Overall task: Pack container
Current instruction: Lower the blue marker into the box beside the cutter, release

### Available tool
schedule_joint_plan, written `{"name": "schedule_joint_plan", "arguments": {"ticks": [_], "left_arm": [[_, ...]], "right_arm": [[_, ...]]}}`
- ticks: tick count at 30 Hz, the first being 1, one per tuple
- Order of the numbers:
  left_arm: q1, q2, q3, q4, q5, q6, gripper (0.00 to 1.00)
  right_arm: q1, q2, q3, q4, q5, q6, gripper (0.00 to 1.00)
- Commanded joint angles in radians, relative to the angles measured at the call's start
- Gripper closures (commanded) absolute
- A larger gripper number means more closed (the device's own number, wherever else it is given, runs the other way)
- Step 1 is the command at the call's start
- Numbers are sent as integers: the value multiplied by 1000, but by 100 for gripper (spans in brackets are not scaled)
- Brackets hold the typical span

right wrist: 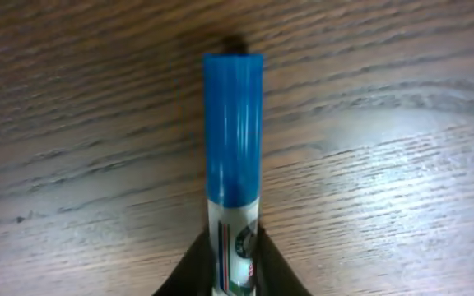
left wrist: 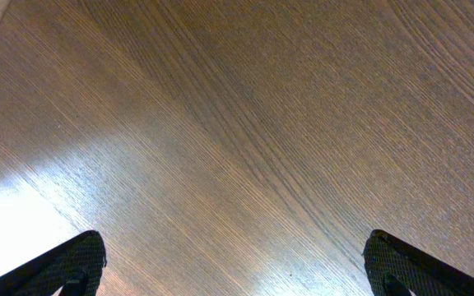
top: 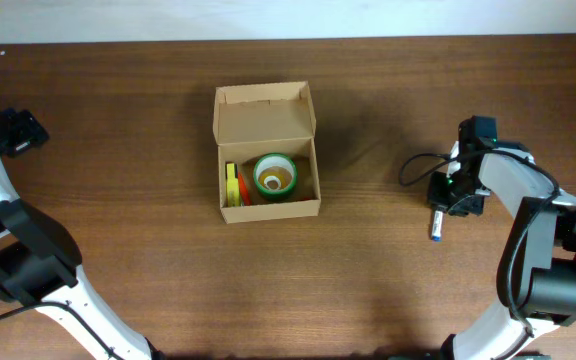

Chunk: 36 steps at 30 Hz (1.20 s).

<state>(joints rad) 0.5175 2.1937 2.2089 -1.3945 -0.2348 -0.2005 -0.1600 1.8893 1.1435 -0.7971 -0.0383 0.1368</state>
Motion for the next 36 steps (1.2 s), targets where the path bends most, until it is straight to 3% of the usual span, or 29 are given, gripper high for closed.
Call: {"name": "schedule_joint_plan", "arguments": {"ticks": [1,5,8,18,24,28,30,32,36], "left_arm": [[0,-17,-2,-1,4,15,0],[0,-17,-2,-1,4,15,0],[0,-17,-2,0,4,15,0],[0,-17,-2,-1,4,15,0],[0,-17,-2,-1,4,15,0],[0,-17,-2,-1,4,15,0],[0,-17,-2,-1,4,15,0],[0,-17,-2,-1,4,15,0],[0,-17,-2,-1,4,16,0]], "right_arm": [[10,50,-8,12,-7,14,96],[10,50,12,1,-50,7,96],[10,45,95,-39,-194,-63,96],[102,45,780,-375,-247,-227,96],[311,45,1144,-440,-239,-403,96],[514,48,1170,-540,-236,-685,96],[643,55,1166,-604,-152,-805,91],[756,75,1165,-662,-47,-962,97],[850,139,1165,-670,54,-999,97]]}}
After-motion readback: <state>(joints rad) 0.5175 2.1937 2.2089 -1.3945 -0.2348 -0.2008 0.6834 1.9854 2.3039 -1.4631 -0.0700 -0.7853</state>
